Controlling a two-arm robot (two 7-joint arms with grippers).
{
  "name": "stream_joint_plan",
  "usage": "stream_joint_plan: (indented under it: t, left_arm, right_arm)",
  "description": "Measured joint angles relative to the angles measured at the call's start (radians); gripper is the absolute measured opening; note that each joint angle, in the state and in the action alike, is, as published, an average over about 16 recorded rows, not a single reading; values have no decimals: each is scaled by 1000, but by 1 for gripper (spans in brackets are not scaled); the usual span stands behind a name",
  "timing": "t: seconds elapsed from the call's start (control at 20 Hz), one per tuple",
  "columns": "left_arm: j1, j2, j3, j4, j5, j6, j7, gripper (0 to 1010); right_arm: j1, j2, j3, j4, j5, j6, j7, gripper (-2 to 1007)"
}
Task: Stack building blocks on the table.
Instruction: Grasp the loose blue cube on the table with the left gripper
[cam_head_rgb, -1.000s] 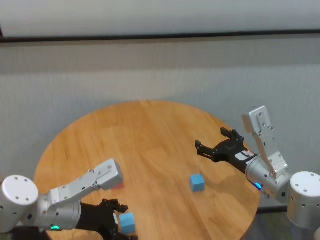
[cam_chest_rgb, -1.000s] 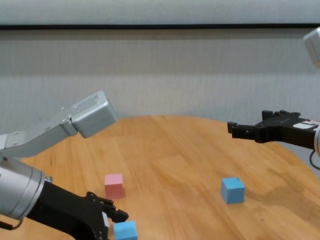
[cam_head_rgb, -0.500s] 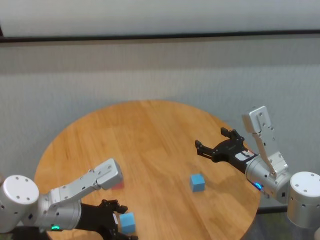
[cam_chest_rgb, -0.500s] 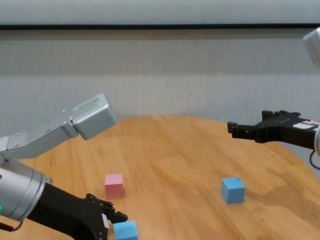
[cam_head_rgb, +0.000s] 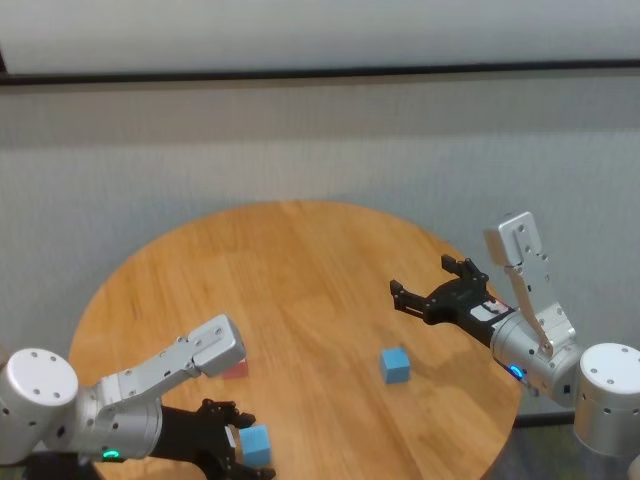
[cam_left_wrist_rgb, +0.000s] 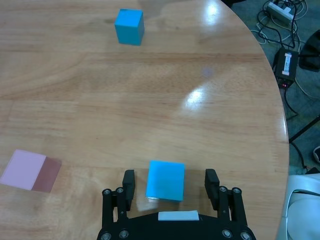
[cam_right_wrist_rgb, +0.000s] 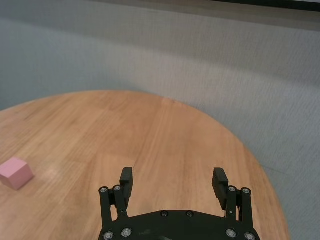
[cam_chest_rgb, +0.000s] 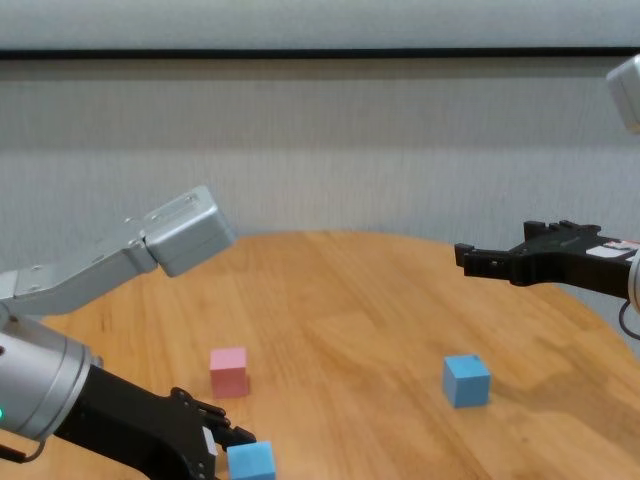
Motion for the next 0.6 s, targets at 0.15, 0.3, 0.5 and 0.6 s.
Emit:
stream_joint_plan:
  t: [0.15, 0.3, 0.5, 0.6]
  left_arm:
    - [-1, 0, 0, 0, 0, 3, 0, 855]
    - [-1, -1, 1, 1, 0, 5, 0, 774]
    - [-2, -1, 2, 2, 1, 6, 2, 650]
    - [-3, -2, 2, 1, 3, 8, 5, 591]
  right_arm:
    - [0, 0, 0, 0, 0, 0, 0, 1000]
    - [0, 0, 0, 0, 0, 0, 0, 1000]
    - [0, 0, 0, 0, 0, 0, 0, 1001]
    - [0, 0, 0, 0, 0, 0, 0, 1001]
